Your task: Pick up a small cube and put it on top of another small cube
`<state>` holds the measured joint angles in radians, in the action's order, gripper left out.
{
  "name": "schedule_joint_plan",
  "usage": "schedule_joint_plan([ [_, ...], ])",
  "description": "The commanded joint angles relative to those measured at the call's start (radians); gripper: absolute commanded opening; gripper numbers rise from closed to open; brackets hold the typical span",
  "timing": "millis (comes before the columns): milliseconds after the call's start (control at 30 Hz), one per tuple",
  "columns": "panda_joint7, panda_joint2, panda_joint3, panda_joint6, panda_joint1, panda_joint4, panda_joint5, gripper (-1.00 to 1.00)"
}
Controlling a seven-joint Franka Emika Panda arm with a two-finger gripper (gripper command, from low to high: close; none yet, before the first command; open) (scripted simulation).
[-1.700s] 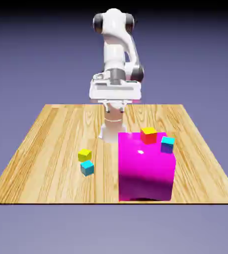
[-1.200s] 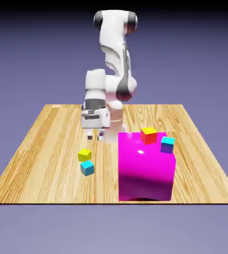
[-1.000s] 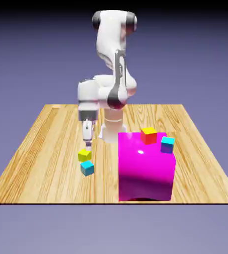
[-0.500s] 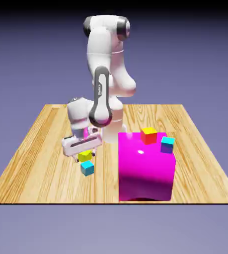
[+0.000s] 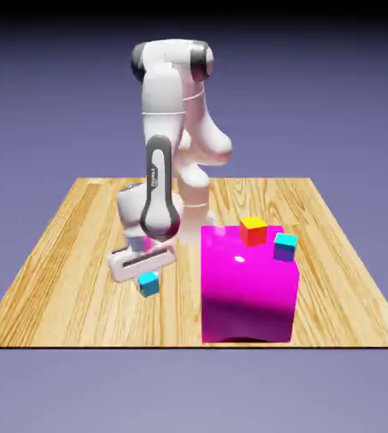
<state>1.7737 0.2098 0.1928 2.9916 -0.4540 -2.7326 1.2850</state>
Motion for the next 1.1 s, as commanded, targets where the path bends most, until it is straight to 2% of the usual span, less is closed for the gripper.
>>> schedule_joint_plan([
  [0,0.040,-0.024,-0.005,-0.010,-0.001,-0.015,-0.043,-1.00],
  [267,0.315,-0.190,-0.037,-0.072,-0.006,-0.115,-0.338,-1.00],
  [433,0.258,-0.199,0.059,-0.167,-0.038,0.066,-0.350,-1.00],
  [700,0.012,-0.266,0.093,-0.503,0.119,0.352,-0.552,-1.00],
  [1067,-0.343,-0.375,-0.079,-0.940,0.514,0.473,-0.931,-1.00],
])
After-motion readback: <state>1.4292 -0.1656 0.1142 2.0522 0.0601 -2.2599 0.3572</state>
